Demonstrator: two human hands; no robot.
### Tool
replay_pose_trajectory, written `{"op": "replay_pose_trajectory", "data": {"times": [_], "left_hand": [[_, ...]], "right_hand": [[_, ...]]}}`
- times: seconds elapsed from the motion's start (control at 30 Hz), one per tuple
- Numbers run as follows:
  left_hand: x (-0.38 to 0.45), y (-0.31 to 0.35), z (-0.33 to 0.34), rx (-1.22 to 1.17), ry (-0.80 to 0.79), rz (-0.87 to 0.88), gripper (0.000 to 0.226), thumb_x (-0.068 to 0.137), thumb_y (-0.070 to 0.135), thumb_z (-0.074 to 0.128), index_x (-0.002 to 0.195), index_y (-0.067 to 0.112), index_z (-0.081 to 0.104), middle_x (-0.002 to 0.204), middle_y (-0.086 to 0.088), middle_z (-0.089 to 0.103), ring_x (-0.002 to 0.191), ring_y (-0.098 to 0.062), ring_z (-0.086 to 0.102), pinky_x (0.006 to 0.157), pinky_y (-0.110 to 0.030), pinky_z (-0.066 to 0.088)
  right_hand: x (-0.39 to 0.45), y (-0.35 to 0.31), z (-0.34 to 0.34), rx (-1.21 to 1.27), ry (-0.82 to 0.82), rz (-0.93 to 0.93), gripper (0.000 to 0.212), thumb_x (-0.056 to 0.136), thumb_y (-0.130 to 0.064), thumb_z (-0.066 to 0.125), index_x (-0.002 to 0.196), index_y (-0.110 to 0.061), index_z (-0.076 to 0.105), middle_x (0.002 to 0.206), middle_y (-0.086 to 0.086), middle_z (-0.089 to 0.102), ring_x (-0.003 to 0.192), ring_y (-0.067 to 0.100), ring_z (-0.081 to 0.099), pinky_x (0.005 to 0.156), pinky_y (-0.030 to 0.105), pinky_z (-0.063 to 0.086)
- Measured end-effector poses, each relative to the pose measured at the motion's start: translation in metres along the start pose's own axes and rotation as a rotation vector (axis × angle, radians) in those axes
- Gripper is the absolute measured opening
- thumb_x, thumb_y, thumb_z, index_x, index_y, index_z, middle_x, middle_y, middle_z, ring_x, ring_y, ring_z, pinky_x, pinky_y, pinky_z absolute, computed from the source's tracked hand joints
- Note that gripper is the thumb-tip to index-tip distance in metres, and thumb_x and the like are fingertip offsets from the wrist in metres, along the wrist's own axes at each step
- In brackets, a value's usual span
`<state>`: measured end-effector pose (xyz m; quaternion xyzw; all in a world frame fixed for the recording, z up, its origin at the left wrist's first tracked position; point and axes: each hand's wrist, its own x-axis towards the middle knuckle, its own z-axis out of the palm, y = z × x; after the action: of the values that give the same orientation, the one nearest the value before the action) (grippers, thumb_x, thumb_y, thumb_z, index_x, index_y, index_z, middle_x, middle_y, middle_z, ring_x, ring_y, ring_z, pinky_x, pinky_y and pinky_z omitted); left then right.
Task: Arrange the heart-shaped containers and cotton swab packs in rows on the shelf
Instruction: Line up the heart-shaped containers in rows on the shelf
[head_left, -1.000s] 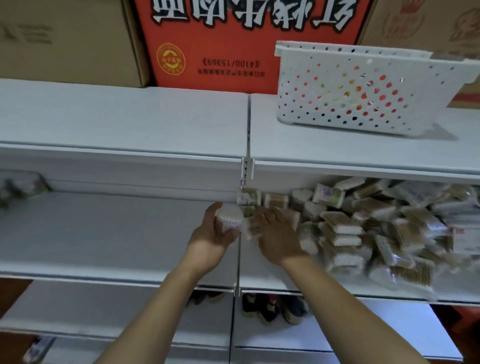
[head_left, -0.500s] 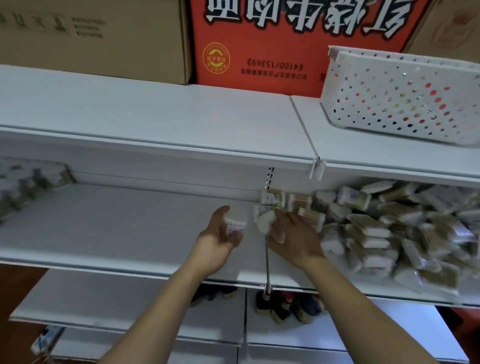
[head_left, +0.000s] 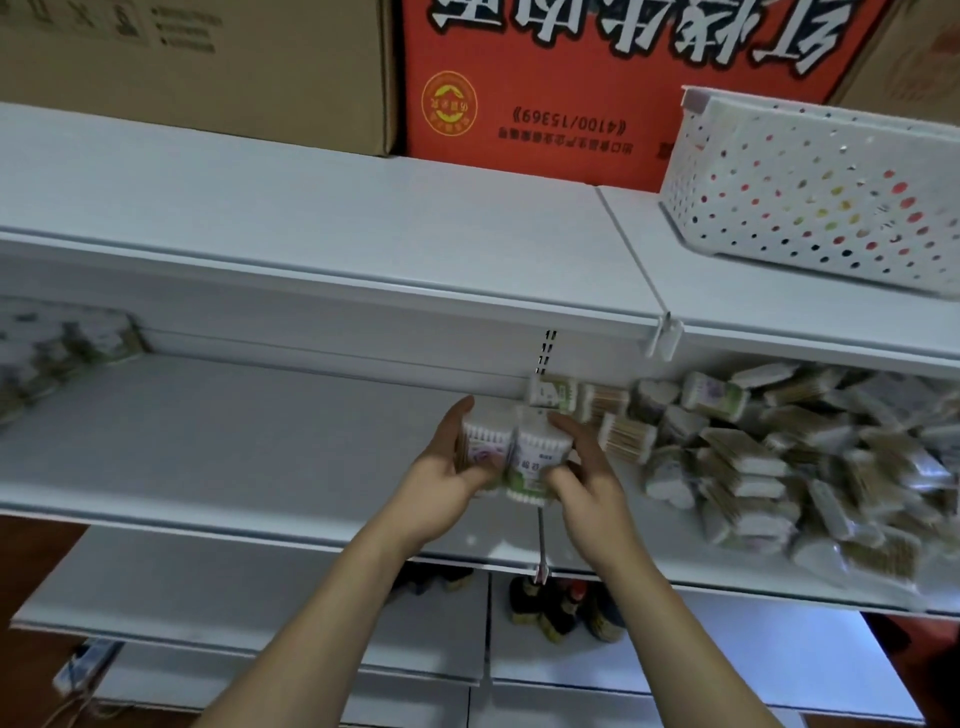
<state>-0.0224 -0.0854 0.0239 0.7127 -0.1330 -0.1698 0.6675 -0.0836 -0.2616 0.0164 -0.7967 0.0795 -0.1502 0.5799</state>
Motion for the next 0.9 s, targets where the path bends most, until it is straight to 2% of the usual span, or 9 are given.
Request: {"op": "replay_pose_trajectory", "data": {"times": [0.07,0.13,0.2,0.3,0.4,0.53,0.63,0.8,0.9], "left_hand": [[-0.006,0.003,-0.008,-0.072,0.013,-0.047,0.069,0.097,0.005,0.057,0.153,0.034,0.029,0.130,0.003,0.063,0.115,-0.012,0.063,0.100,-0.037,0.053],[-0.011,0.005,-0.020,-0.149,0.064,-0.086,0.062,0.099,0.005,0.050,0.150,0.037,0.034,0.129,0.004,0.064,0.112,-0.014,0.065,0.097,-0.040,0.055],[-0.017,0.005,-0.037,-0.210,0.125,-0.113,0.055,0.100,0.007,0.044,0.147,0.036,0.039,0.128,0.001,0.065,0.111,-0.019,0.067,0.095,-0.042,0.056],[-0.030,0.003,-0.067,-0.250,0.179,-0.135,0.047,0.105,0.013,0.037,0.145,0.036,0.041,0.129,-0.004,0.064,0.113,-0.023,0.066,0.095,-0.043,0.056],[-0.041,0.000,-0.096,-0.241,0.238,-0.122,0.039,0.106,0.022,0.041,0.142,0.036,0.043,0.129,-0.003,0.064,0.113,-0.023,0.067,0.090,-0.040,0.058],[-0.056,-0.007,-0.140,-0.222,0.305,-0.095,0.034,0.104,0.023,0.049,0.138,0.031,0.049,0.128,-0.002,0.064,0.112,-0.022,0.067,0.084,-0.036,0.060],[-0.067,-0.011,-0.187,-0.196,0.309,-0.060,0.032,0.103,0.024,0.053,0.134,0.032,0.052,0.123,0.001,0.068,0.105,-0.014,0.070,0.082,-0.034,0.060],[-0.093,-0.016,-0.278,-0.032,0.239,0.014,0.048,0.095,0.023,0.066,0.137,0.034,0.046,0.116,0.006,0.070,0.105,-0.010,0.069,0.079,-0.024,0.057],[-0.108,-0.017,-0.331,0.003,0.278,0.036,0.056,0.093,0.026,0.067,0.143,0.032,0.042,0.119,0.001,0.068,0.105,-0.011,0.068,0.076,-0.016,0.054]], "right_hand": [[0.005,-0.002,0.007,0.031,-0.037,-0.007,0.054,0.091,-0.006,0.064,0.134,-0.036,0.050,0.131,-0.012,0.057,0.109,-0.001,0.060,0.086,0.019,0.052],[0.010,-0.005,0.017,0.067,-0.092,-0.018,0.058,0.091,-0.006,0.066,0.135,-0.039,0.048,0.125,-0.024,0.056,0.105,-0.009,0.060,0.086,0.018,0.052],[0.016,-0.009,0.031,0.093,-0.146,-0.018,0.054,0.092,-0.009,0.067,0.127,-0.047,0.053,0.115,-0.034,0.057,0.102,-0.009,0.061,0.086,0.022,0.054],[0.019,-0.016,0.060,0.114,-0.196,-0.016,0.047,0.091,-0.007,0.068,0.119,-0.045,0.060,0.109,-0.023,0.064,0.095,-0.002,0.065,0.082,0.024,0.055],[0.017,-0.028,0.091,0.105,-0.235,-0.035,0.046,0.089,-0.008,0.070,0.117,-0.043,0.062,0.112,-0.011,0.067,0.093,-0.002,0.066,0.076,0.015,0.052],[0.015,-0.048,0.134,0.057,-0.298,-0.072,0.056,0.083,-0.010,0.078,0.127,-0.038,0.059,0.113,-0.013,0.068,0.092,0.003,0.069,0.077,0.018,0.055],[0.009,-0.064,0.178,0.026,-0.315,-0.089,0.062,0.078,-0.010,0.083,0.130,-0.034,0.058,0.114,-0.010,0.068,0.091,0.003,0.069,0.076,0.016,0.054],[-0.008,-0.092,0.266,0.043,-0.304,-0.086,0.060,0.078,-0.012,0.084,0.129,-0.031,0.058,0.123,-0.010,0.064,0.098,0.005,0.068,0.084,0.020,0.055],[-0.016,-0.102,0.314,0.042,-0.295,-0.077,0.058,0.080,-0.019,0.083,0.129,-0.032,0.056,0.125,-0.012,0.061,0.102,0.003,0.065,0.086,0.021,0.054]]}}
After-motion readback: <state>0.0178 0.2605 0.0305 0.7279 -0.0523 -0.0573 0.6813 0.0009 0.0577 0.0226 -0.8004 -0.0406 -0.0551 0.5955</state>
